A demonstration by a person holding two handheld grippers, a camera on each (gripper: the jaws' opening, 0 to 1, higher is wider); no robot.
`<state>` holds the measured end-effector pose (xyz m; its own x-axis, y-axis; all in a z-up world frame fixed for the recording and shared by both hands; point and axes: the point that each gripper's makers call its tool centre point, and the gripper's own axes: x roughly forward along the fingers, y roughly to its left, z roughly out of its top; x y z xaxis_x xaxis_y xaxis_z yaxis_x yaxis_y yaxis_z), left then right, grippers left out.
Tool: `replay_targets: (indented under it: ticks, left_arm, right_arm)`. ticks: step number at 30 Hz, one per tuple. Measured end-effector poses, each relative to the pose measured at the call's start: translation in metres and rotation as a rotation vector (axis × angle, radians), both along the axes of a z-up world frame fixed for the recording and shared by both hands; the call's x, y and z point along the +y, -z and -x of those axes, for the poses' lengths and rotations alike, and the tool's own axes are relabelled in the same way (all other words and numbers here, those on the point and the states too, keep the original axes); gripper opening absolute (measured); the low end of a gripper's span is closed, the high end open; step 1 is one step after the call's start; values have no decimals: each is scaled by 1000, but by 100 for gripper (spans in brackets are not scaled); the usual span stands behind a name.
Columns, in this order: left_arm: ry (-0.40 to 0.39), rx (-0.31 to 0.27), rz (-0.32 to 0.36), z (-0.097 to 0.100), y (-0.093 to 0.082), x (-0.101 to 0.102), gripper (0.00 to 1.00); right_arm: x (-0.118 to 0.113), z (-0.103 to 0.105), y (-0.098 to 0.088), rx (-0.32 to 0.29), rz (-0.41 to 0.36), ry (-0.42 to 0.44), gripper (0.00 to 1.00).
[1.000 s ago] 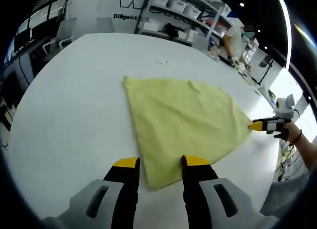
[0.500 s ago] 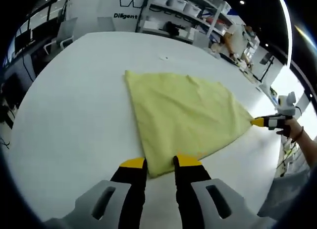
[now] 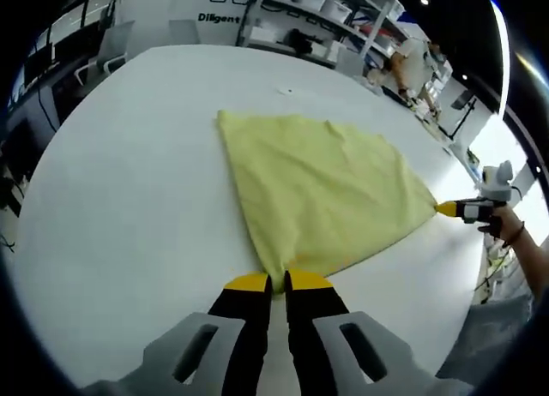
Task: Fold the garment on the visible template until the final outline fits inside the template.
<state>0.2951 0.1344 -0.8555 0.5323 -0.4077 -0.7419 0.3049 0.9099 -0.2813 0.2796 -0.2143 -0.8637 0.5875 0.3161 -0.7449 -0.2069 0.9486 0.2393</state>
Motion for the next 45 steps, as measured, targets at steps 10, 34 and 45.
replay_targets:
  ticks: [10, 34, 45]
  left_arm:
    - [6, 5, -22, 8, 2, 1, 3]
    - [52, 20, -33, 51, 6, 9, 3]
    - [73, 35, -52, 65, 8, 11, 3]
  right_arm:
    - [-1, 3, 0, 15, 29, -10, 0]
    - [5, 50, 1, 69, 8, -42, 0]
    - [8, 62, 1, 67, 23, -54, 0]
